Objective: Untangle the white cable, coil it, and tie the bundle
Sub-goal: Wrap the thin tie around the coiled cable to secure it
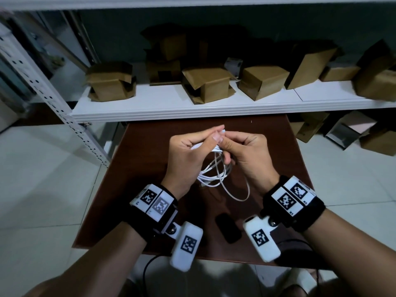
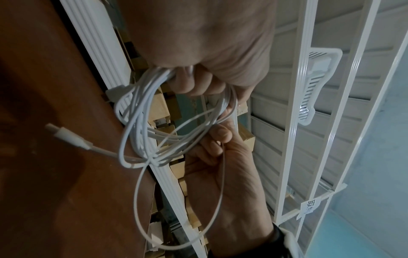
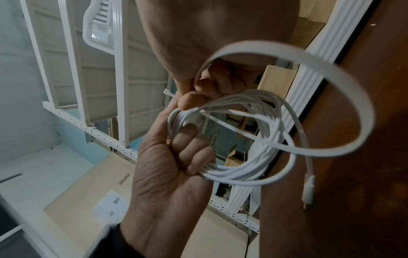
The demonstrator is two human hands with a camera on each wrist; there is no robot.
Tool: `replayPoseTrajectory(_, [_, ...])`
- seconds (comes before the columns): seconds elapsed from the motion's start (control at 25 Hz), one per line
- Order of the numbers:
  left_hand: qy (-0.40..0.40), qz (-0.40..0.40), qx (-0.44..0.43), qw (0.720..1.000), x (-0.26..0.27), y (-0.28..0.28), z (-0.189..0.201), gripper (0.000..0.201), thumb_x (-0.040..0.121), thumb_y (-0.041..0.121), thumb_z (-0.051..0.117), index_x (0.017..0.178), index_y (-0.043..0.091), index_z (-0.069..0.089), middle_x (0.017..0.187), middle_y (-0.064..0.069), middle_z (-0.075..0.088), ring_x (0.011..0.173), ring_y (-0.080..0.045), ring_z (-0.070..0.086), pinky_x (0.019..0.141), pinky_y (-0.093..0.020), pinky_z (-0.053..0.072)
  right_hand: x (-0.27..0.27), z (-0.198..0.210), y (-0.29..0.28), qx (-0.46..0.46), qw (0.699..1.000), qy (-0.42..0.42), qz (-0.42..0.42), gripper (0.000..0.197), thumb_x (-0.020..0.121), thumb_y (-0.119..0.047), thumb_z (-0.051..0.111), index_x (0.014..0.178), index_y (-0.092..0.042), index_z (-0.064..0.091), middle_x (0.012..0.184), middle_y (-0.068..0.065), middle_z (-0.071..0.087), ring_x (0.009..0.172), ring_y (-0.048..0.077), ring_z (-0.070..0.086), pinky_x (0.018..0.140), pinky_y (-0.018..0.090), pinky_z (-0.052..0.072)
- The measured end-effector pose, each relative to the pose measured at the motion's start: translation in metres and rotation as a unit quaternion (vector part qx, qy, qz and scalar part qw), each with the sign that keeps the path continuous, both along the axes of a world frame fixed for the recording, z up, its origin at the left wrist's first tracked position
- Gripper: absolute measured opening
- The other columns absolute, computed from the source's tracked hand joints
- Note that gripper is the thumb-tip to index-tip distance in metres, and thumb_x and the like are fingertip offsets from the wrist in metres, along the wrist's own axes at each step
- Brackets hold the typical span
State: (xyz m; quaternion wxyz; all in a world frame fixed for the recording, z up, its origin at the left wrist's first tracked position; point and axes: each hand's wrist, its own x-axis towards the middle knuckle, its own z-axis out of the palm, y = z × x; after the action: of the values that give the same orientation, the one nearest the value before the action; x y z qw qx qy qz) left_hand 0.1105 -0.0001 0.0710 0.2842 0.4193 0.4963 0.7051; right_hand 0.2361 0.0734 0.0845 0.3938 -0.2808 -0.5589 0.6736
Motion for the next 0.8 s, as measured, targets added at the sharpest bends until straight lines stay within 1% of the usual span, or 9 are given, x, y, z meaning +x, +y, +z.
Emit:
replayPoseTrajectory(0.08, [-0.015,-0.013,0.003,1.0,-0.001,0.0,-0.002,0.02,0.1,0.005,0.068,0.117,-0.004,0.076,0.072,-0.025,0.074,0.064,-0.031,0.073,0.078,-0.051,0.063,0.0,0.001,0.0,-0.002,1.0,0.002,0.0,0.024,0.094,-0.003,0.069,0.114,0.012,0.072,0.047,0.008,0.055,0.04,0.005,0.047,0.049,0.013,0.041])
replayPoseTrajectory(0.2, [-0.022,-0.023,0.018,0.999,0.003,-0.002,0.002,0.016,0.102,-0.001,0.062,0.107,-0.01,0.074,0.062,-0.027,0.067,0.056,-0.03,0.07,0.07,-0.038,0.06,-0.001,0.0,0.001,0.001,1.0,-0.011,0.004,0.021,0.094,-0.007,0.071,0.109,0.007,0.075,0.048,0.009,0.054,0.041,0.007,0.045,0.047,0.015,0.038])
replayPoseTrajectory(0.32, [0.002,-0.011,0.015,1.0,0.005,-0.002,0.006,0.015,0.101,-0.004,0.061,0.098,-0.006,0.075,0.059,-0.019,0.068,0.054,-0.019,0.069,0.066,-0.026,0.057,-0.002,-0.003,0.002,-0.001,1.0,-0.016,0.006,0.021,0.094,-0.009,0.071,0.108,0.005,0.077,0.049,0.009,0.054,0.041,0.008,0.044,0.046,0.016,0.037])
replayPoseTrajectory(0.4, [0.012,-0.018,0.01,1.0,0.001,-0.001,0.005,0.016,0.1,-0.003,0.063,0.097,0.001,0.078,0.066,-0.017,0.071,0.061,-0.015,0.072,0.07,-0.023,0.057,-0.001,-0.002,0.003,0.001,1.0,-0.017,0.008,0.022,0.093,-0.01,0.072,0.11,0.005,0.076,0.049,0.009,0.054,0.042,0.008,0.044,0.047,0.016,0.038])
replayPoseTrajectory(0.52, [0.019,-0.018,-0.01,1.0,-0.005,0.001,0.002,0.016,0.099,0.004,0.068,0.103,0.013,0.081,0.087,-0.009,0.08,0.08,-0.011,0.075,0.082,-0.023,0.056,0.002,-0.001,0.005,0.009,0.999,-0.025,0.018,0.023,0.093,-0.007,0.071,0.111,0.007,0.075,0.047,0.007,0.054,0.04,0.006,0.045,0.048,0.014,0.039])
replayPoseTrajectory(0.56, [0.022,-0.02,-0.015,0.999,-0.005,0.001,0.002,0.017,0.1,0.005,0.068,0.104,0.015,0.081,0.089,-0.007,0.081,0.082,-0.01,0.075,0.083,-0.022,0.055,0.002,-0.001,0.006,0.011,0.999,-0.031,0.02,0.023,0.094,-0.006,0.071,0.111,0.009,0.075,0.047,0.007,0.054,0.04,0.006,0.045,0.048,0.013,0.039])
replayPoseTrajectory(0.68, [0.026,-0.02,-0.013,0.999,-0.002,0.001,0.003,0.028,0.1,0.001,0.066,0.091,0.022,0.083,0.077,-0.002,0.078,0.075,-0.005,0.073,0.079,-0.018,0.054,0.002,-0.002,0.007,0.013,0.999,-0.046,0.02,0.019,0.094,-0.006,0.071,0.105,0.009,0.075,0.046,0.007,0.054,0.039,0.006,0.046,0.048,0.013,0.039])
replayPoseTrajectory(0.72, [0.023,-0.011,-0.015,1.0,-0.002,0.002,0.002,0.028,0.099,0.001,0.067,0.09,0.021,0.083,0.077,-0.001,0.078,0.074,-0.005,0.073,0.078,-0.019,0.054,0.002,-0.002,0.007,0.008,0.999,-0.044,0.017,0.019,0.094,-0.006,0.071,0.106,0.008,0.075,0.047,0.008,0.054,0.04,0.006,0.047,0.048,0.013,0.04])
replayPoseTrajectory(0.8, [0.006,0.016,-0.026,0.999,-0.004,0.005,0.0,0.015,0.098,0.006,0.07,0.095,0.012,0.083,0.083,-0.004,0.081,0.079,-0.01,0.074,0.08,-0.024,0.056,0.002,-0.003,0.008,-0.011,0.999,-0.03,0.012,0.02,0.094,-0.006,0.071,0.109,0.007,0.075,0.048,0.008,0.056,0.039,0.007,0.047,0.046,0.014,0.04])
